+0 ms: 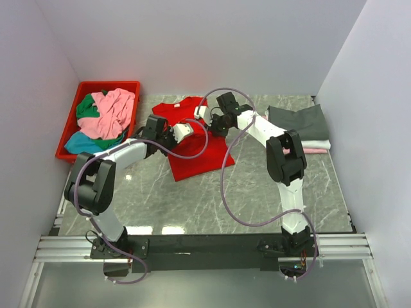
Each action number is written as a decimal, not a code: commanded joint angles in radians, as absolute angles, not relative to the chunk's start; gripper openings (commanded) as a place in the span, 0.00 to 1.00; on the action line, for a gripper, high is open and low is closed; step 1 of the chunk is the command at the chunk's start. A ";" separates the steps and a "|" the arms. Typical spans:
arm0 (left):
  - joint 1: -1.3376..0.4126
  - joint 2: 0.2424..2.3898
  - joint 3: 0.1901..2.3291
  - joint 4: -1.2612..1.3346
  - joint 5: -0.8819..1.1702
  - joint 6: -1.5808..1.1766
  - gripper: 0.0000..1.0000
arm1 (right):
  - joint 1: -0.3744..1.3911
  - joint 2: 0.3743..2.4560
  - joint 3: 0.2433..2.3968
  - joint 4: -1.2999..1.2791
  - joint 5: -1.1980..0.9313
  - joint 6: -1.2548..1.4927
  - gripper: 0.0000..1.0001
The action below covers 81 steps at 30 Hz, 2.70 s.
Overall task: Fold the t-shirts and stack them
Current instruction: Fold the tshirt
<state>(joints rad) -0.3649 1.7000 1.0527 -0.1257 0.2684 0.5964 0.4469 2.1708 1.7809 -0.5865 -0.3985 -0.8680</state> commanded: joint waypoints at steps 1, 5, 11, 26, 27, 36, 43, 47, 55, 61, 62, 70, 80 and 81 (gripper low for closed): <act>-0.354 1.707 1.094 -0.127 0.301 0.630 0.00 | 0.437 2.187 1.848 -0.561 -0.382 -0.841 0.00; -0.345 1.715 1.104 -0.136 0.302 0.632 0.01 | 0.437 2.197 1.856 -0.555 -0.385 -0.830 0.00; -0.334 1.746 1.129 -0.143 0.305 0.632 0.00 | 0.437 2.212 1.875 -0.561 -0.383 -0.824 0.00; -0.247 1.490 1.048 0.259 0.027 0.291 0.94 | 0.388 2.131 1.879 -0.296 -0.142 -0.376 0.67; -0.242 1.452 1.034 0.238 0.088 0.314 0.94 | 0.371 2.111 1.852 -0.314 -0.279 -0.391 0.68; -0.618 1.232 0.792 -0.189 0.211 0.684 0.81 | 0.288 1.841 1.418 -0.888 -0.769 -1.610 0.72; -0.718 1.301 0.680 -0.121 0.140 0.652 0.77 | 0.327 1.755 1.255 -0.626 -0.677 -1.511 0.72; -0.713 1.302 0.670 -0.089 0.133 0.657 0.77 | 0.331 1.775 1.275 -0.607 -0.681 -1.456 0.72; -0.712 1.348 0.660 -0.038 0.089 0.655 0.76 | 0.370 1.787 1.243 -0.594 -0.629 -1.471 0.72; -0.693 1.385 0.667 -0.015 0.072 0.667 0.75 | 0.393 1.804 1.242 -0.560 -0.598 -1.436 0.72; -0.687 1.388 0.667 -0.014 0.083 0.666 0.75 | 0.391 1.809 1.250 -0.564 -0.598 -1.434 0.72; -0.644 1.436 0.683 0.025 0.077 0.673 0.73 | 0.434 1.859 1.249 -0.532 -0.517 -1.402 0.72; -0.600 1.554 0.750 -0.023 0.136 0.678 0.48 | 0.457 1.928 1.305 -0.555 -0.457 -1.351 0.52; -0.598 1.572 0.770 -0.043 0.141 0.673 0.41 | 0.459 1.933 1.308 -0.572 -0.456 -1.350 0.38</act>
<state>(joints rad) -0.6079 1.5387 0.7113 -0.0132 0.0959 0.6670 0.4500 1.9167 1.2709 -0.5495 -0.4747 -1.3735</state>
